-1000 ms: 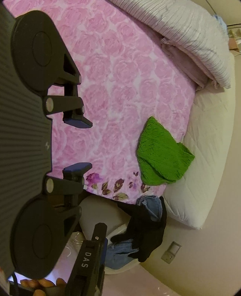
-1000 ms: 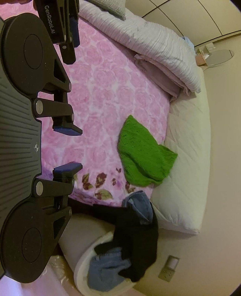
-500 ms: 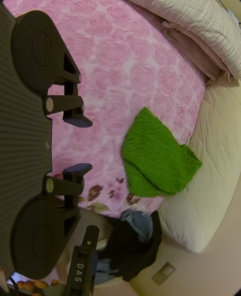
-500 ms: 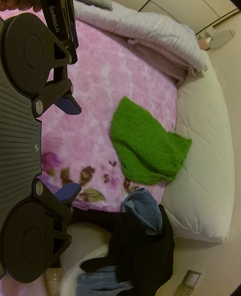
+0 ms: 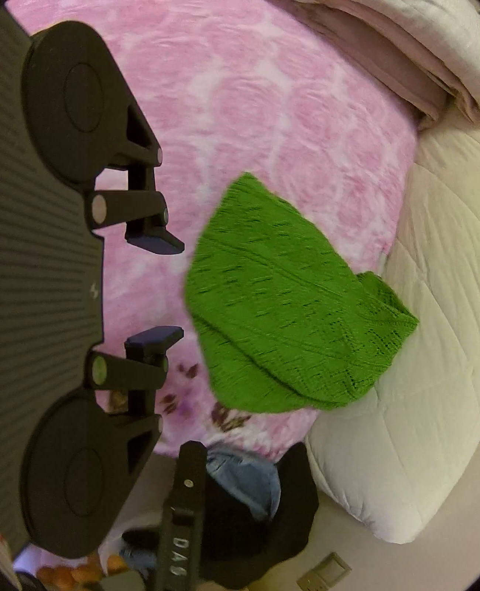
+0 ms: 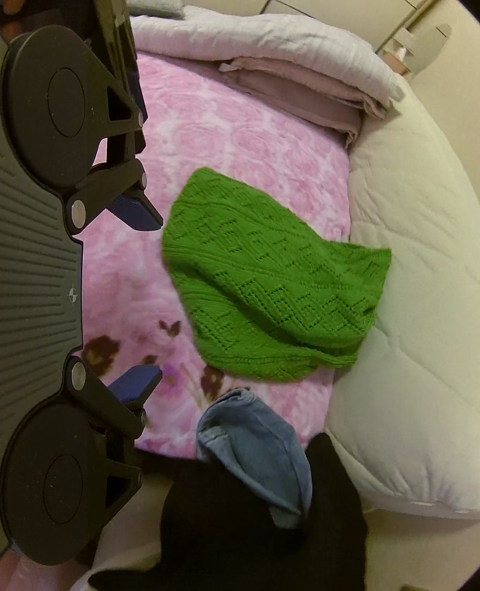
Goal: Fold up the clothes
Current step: 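Reach both grippers to the green sweater and close on its edge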
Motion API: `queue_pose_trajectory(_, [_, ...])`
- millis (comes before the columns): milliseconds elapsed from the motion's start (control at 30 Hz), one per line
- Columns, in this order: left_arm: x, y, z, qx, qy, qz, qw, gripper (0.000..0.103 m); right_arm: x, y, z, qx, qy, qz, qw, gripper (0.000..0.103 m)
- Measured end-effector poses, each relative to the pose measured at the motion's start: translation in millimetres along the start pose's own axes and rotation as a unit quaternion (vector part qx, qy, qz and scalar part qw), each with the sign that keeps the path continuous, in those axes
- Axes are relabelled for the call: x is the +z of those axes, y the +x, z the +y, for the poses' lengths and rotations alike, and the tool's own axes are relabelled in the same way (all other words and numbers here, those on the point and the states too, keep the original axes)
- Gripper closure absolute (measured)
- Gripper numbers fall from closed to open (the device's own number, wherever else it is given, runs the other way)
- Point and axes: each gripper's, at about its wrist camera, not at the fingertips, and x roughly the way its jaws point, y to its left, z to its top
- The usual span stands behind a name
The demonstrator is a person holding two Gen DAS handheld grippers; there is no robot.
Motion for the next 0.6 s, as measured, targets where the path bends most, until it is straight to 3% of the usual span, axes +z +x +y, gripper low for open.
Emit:
queue_pose_trajectory(233, [27.5, 55.7, 8.3, 0.010, 0.007, -0.009, 0.9999, 0.065, 35.2, 49.6, -21.5, 0.031, 0.054, 0.000, 0.998, 0.019])
queue_pose_trajectory(600, [56.1, 127.7, 29.4, -0.002, -0.009, 0.001, 1.0000, 0.065, 67.0, 121.1, -29.4, 0.027, 0.085, 0.007, 0.996, 0.020])
